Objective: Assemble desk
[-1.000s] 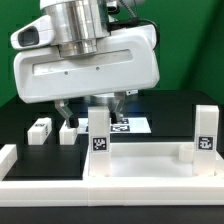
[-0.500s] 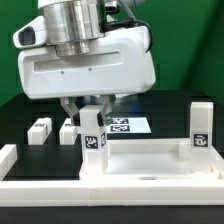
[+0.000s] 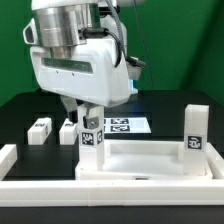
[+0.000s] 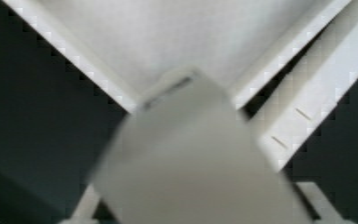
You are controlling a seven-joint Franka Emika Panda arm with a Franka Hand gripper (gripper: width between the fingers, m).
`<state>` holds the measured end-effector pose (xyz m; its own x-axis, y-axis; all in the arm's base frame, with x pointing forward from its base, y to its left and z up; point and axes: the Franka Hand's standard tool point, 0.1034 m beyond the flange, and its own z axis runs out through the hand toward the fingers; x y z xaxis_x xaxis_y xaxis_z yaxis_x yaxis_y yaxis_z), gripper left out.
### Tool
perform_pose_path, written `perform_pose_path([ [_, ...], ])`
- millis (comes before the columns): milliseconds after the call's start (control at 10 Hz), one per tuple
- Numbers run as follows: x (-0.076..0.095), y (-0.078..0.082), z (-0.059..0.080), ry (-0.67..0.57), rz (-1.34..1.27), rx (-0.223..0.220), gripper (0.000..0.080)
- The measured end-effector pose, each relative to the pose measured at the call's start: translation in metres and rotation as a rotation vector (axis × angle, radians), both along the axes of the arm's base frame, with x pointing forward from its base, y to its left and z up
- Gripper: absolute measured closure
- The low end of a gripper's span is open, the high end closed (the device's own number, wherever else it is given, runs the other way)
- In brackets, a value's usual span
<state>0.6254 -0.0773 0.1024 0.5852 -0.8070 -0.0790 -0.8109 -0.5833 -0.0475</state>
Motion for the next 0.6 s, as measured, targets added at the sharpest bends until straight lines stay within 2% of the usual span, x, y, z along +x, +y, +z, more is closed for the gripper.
perform_pose_path([
  [100, 0.0, 0.0, 0.0, 0.0, 0.0, 0.0, 0.039],
  [200, 0.0, 0.0, 0.0, 0.001, 0.0, 0.0, 0.0256],
  [300, 0.0, 0.0, 0.0, 0.001, 0.001, 0.0, 0.0256],
  [400, 0.003, 0.004, 0.011, 0.003, 0.011, 0.01, 0.0172],
  [500, 0.008, 0.008, 0.029, -0.015, 0.018, 0.018, 0.0156],
  [600, 0.008, 0.019, 0.045, -0.013, -0.006, 0.027, 0.0156],
])
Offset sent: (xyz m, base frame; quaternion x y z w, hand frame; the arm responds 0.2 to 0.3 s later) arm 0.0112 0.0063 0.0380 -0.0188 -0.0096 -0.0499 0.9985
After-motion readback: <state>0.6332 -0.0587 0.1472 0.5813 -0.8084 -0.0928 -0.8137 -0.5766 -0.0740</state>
